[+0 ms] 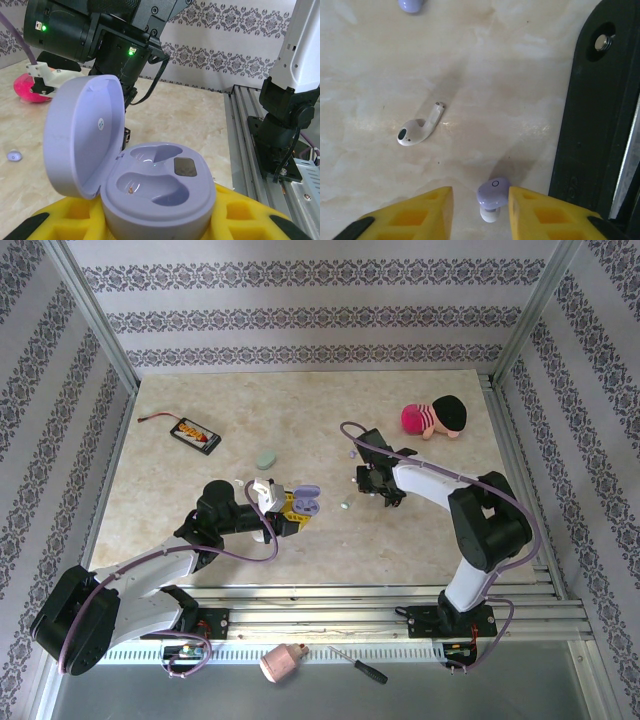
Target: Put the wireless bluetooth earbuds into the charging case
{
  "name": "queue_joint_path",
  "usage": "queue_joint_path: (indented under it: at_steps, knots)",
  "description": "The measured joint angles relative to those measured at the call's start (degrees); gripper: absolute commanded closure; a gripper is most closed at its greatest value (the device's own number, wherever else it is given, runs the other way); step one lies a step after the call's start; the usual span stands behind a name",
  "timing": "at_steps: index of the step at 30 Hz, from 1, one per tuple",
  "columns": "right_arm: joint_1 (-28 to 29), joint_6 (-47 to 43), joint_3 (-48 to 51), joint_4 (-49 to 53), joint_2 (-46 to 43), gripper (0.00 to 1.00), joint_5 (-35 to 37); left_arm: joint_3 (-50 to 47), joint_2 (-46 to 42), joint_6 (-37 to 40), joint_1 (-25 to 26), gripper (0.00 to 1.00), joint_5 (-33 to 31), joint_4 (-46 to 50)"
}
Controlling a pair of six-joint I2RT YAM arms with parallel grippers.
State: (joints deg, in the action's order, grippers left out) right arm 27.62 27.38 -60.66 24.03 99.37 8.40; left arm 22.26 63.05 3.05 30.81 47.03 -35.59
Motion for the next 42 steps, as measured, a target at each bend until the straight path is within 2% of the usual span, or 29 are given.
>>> queue_joint_path:
  at_steps: [16,28,36,42]
  knots:
    - [0.4,-0.4,-0.5,1.3,4.5,0.67,0.3,0.0,0.3,0.0,0.0,0.86,-0.2,0.0]
    - [1.5,-6.3,-4.7,3.0,7.3,0.65,1.6,-0.3,-0.1,0.0,0.0,0.86,-0.7,0.0]
    - [3.5,-7.9,-7.3,7.4,7.3,0.64,8.7,-1.4,-1.9,0.5,0.0,0.86,-1.3,0.2]
    - [6.7,-8.1,-8.1,11.7,7.3,0.68,14.1,-3.0,-5.5,2.2,0.0,0.86,-3.5,1.8]
